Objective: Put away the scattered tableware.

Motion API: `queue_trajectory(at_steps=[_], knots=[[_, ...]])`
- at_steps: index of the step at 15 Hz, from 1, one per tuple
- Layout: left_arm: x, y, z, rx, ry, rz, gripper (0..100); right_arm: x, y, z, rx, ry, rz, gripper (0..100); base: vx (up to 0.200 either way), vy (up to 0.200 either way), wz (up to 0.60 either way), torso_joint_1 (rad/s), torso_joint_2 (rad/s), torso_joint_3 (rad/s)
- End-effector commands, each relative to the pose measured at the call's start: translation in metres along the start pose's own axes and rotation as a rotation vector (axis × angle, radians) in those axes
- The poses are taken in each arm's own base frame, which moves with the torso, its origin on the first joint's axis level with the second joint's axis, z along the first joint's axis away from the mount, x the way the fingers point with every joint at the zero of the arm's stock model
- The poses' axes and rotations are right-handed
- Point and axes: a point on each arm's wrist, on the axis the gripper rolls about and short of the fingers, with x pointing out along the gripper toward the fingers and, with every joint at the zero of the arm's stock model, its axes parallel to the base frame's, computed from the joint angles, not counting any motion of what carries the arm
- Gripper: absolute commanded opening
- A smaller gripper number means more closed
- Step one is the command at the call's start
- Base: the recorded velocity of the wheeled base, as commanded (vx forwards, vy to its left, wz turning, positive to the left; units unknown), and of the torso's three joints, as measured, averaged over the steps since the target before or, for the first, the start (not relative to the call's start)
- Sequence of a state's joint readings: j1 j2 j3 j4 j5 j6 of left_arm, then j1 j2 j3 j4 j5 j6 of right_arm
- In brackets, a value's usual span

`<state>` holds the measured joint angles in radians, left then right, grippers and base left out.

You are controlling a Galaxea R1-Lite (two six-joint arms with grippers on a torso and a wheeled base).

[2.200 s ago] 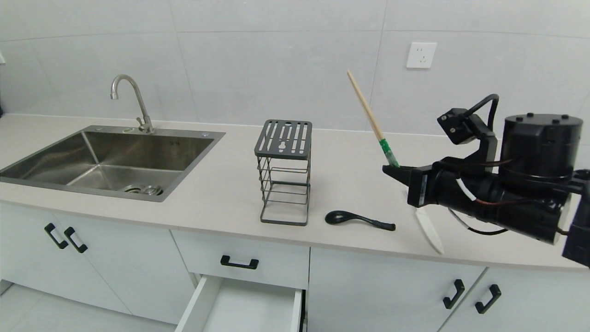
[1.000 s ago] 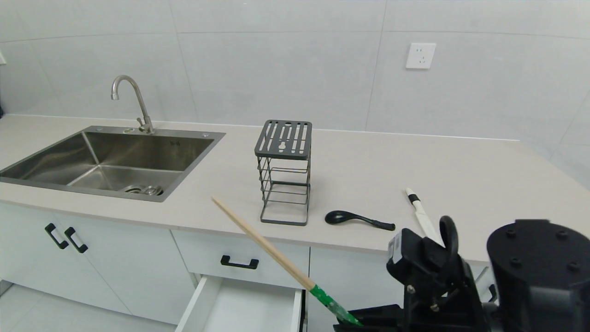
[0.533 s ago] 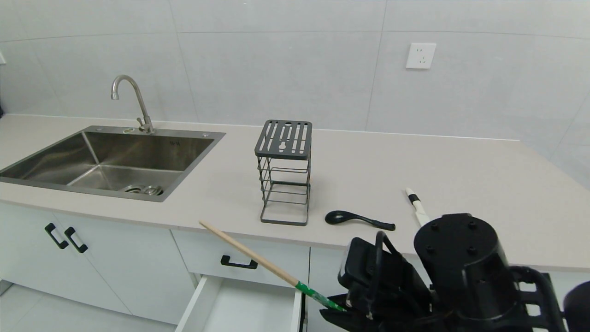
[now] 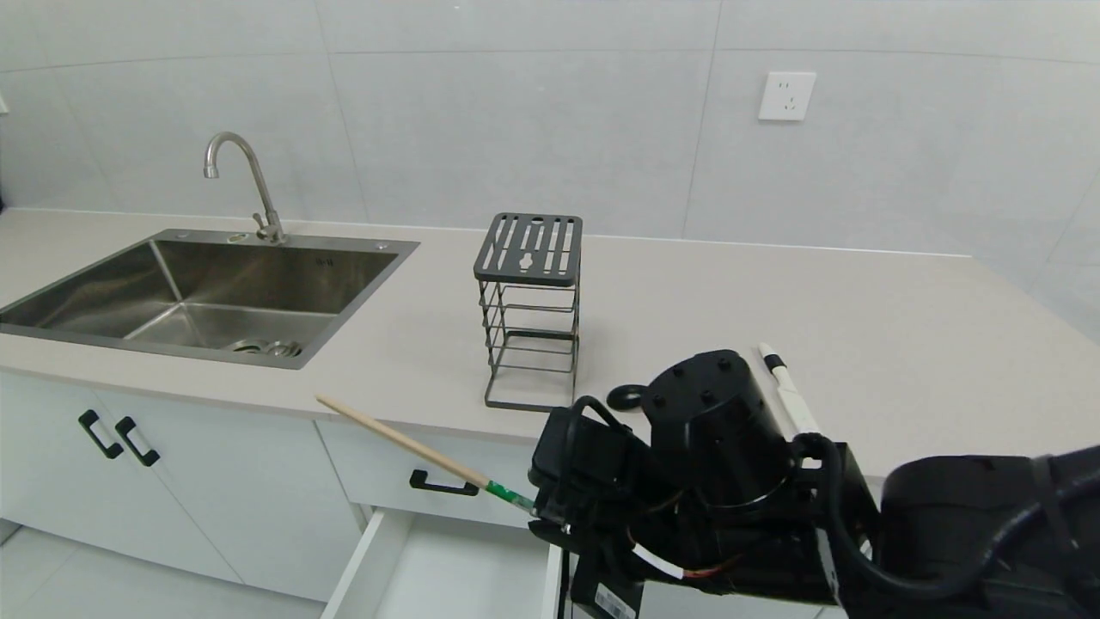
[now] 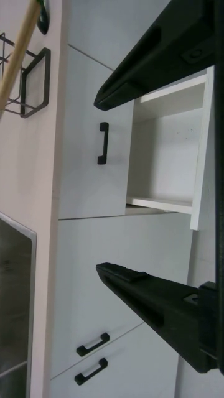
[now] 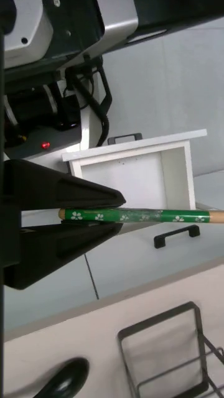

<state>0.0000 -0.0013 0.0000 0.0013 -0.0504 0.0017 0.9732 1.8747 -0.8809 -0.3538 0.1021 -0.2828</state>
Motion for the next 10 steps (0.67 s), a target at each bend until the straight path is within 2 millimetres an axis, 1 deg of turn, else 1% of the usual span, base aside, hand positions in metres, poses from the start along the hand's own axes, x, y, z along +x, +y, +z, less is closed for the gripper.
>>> queue_trajectory(at_steps=[1,3,5,7,9,10], knots=[[0.0,0.0,0.0,0.0,0.0,0.0,100,0.022,-0.006,0.003,-0.017,0.027,0.003,0,0.0,0.0,0.0,-0.154,0.34,0.168],[0.0,0.0,0.0,0.0,0.0,0.0,100,0.035,-0.009,0.007,-0.035,0.023,0.001,0,0.0,0.0,0.0,-0.127,0.27,0.144],[0.0,0.0,0.0,0.0,0.002,0.0,100,0.047,-0.012,0.009,-0.036,0.029,0.002,0,0.0,0.0,0.0,-0.215,0.44,0.229],[0.0,0.0,0.0,0.0,0.0,0.0,100,0.052,-0.013,0.011,-0.052,0.036,0.004,0,0.0,0.0,0.0,-0.137,0.27,0.137],[0.0,0.0,0.0,0.0,0.0,0.0,100,0.056,-0.014,0.013,-0.061,0.045,0.008,0,0.0,0.0,0.0,-0.19,0.4,0.205],[0.0,0.0,0.0,0.0,0.0,0.0,100,0.06,-0.015,0.01,-0.061,0.055,0.01,0,0.0,0.0,0.0,-0.222,0.48,0.242]])
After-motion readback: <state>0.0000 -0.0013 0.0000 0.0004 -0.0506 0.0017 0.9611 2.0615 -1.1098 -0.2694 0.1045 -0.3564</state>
